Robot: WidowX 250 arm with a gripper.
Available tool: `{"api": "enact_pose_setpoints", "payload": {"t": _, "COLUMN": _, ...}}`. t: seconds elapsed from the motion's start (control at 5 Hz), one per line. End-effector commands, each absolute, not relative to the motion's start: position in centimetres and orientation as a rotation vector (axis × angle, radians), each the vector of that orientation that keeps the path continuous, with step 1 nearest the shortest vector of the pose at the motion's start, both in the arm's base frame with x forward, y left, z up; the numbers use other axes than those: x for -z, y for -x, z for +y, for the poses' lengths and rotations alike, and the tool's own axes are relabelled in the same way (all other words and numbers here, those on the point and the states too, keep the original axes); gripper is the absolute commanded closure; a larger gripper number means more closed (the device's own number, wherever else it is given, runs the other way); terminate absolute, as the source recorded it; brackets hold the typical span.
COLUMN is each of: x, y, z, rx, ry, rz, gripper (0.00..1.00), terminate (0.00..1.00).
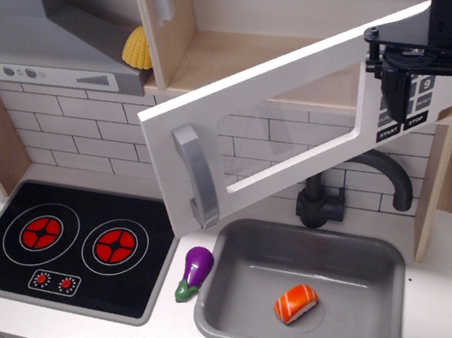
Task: Close microwave
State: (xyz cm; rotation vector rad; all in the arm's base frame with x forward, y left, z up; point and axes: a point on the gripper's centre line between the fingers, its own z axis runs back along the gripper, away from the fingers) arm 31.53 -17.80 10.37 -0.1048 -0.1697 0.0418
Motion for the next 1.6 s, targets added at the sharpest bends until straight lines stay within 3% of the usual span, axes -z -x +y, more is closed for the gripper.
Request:
{"api": "enact_pose_setpoints", "payload": {"t": 0.0, "x": -10.4, "y": -31.5, "z": -17.8, "rx": -0.042, "ry": 0.105, "rz": -0.17, "gripper": 0.0, "terminate": 0.0}}
{"api": "enact_pose_setpoints", "payload": {"t": 0.4, "x": -8.9, "y": -32.3, "z": -13.8, "rx": -0.135, "ry": 0.087, "rz": -0.206, "gripper": 0.0, "terminate": 0.0}}
{"api": "enact_pose_setpoints", "payload": {"t": 1.0, "x": -11.7, "y": -35.8, "z": -9.6, "rx": -0.153, "ry": 0.102, "rz": -0.359, "gripper": 0.0, "terminate": 0.0}}
{"api": "enact_pose_setpoints", "payload": {"t": 1.4, "x": -11.8, "y": -37.3, "z": -8.8, "rx": -0.146, "ry": 0.079, "rz": -0.411, "gripper": 0.0, "terminate": 0.0}}
